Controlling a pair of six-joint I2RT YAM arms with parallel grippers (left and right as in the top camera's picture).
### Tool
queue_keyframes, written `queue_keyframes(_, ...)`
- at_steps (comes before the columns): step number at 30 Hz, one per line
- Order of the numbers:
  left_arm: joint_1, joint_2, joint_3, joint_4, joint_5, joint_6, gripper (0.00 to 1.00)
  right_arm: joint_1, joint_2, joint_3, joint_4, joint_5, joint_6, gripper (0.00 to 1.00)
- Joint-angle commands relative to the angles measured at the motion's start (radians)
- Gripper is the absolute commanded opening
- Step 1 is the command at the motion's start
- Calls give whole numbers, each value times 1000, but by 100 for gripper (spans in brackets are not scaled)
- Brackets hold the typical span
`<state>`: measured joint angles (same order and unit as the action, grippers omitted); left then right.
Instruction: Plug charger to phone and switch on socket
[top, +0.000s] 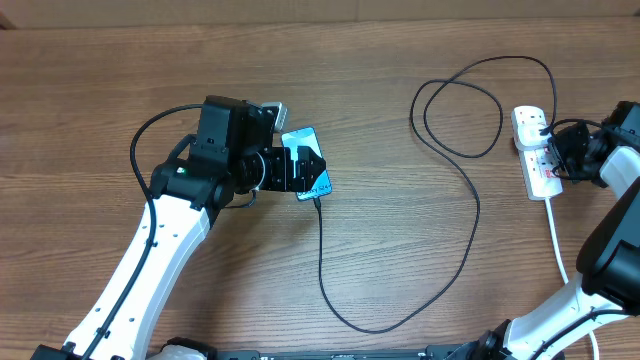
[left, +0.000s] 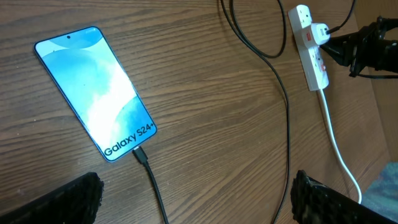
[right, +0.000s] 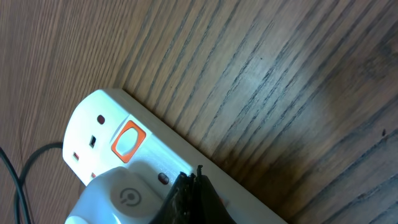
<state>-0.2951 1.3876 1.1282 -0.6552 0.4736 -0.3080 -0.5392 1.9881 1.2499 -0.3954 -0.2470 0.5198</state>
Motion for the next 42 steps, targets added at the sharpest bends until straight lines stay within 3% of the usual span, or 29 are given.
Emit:
queue_keyframes(1, -6, -15, 2, 1, -10, -6, 100, 37, 23, 8, -23, -9, -4, 4)
queue_keyframes(42, -6, -15, 2, 1, -10, -6, 100, 69, 23, 8, -176, -42, -4, 4)
